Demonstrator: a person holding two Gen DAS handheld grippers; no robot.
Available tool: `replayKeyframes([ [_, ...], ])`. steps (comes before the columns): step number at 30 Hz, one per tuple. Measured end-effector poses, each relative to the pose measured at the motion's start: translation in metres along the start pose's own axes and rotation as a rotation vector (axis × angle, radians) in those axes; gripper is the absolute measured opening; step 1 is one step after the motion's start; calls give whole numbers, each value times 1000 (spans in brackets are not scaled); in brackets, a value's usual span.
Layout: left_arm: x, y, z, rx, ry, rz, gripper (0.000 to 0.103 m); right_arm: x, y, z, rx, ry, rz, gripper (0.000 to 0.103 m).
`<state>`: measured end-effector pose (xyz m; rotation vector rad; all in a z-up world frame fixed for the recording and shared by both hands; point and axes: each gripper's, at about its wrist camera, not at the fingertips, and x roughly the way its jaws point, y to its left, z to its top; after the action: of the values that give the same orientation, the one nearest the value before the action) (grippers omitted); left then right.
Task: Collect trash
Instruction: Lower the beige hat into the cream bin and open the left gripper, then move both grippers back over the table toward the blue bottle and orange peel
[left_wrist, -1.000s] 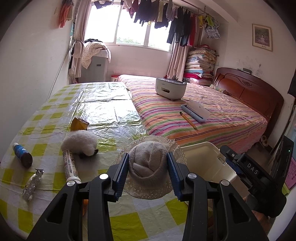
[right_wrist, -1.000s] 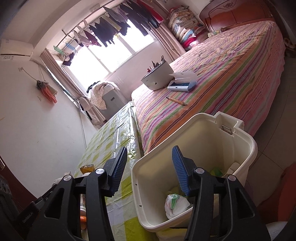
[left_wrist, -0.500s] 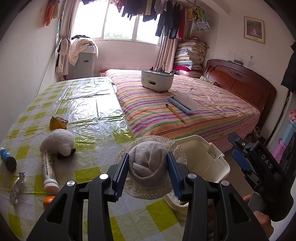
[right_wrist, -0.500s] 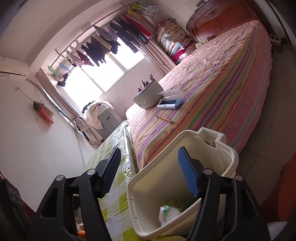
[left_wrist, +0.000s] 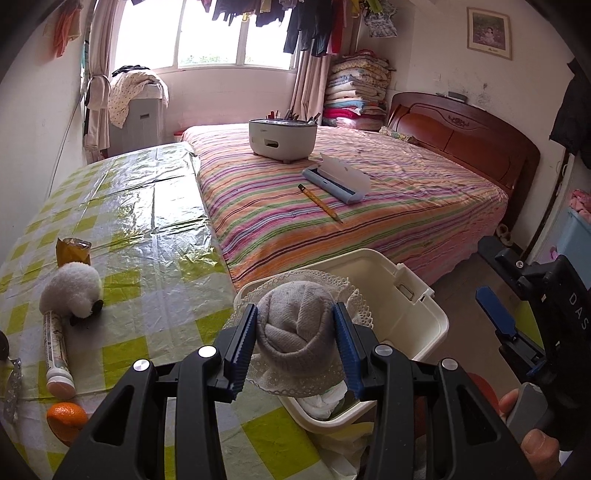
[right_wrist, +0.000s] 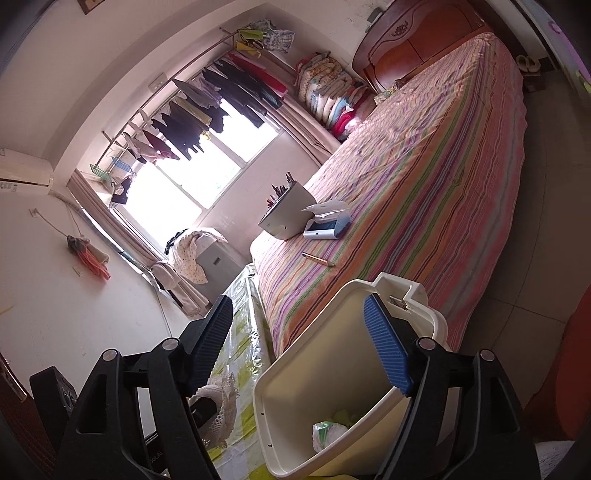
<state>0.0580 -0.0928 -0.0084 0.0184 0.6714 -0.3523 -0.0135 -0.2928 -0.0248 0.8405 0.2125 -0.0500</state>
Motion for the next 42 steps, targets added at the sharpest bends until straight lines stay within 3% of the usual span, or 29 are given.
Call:
replayKeyframes([
  [13,22,-20,1,33,50,-7,44,-4,-12,5,42,0,3,74],
  [14,23,-20,1,28,54,1,46,-4,-12,5,42,2,3,74],
  [16,24,-19,1,20,58,13,66,-5,-13,6,43,2,3,74],
  [17,22,-18,2,13,50,22,70,-5,-13,6,44,2,3,74],
  [20,19,-16,3,11,35,50,75,-5,-13,6,44,7,2,75],
  [34,-8,-3,-7,7,38,64,77,2,-4,-1,21,50,4,76],
  [42,-34,36,-15,-60,22,135,77,10,8,-9,-13,86,15,77],
])
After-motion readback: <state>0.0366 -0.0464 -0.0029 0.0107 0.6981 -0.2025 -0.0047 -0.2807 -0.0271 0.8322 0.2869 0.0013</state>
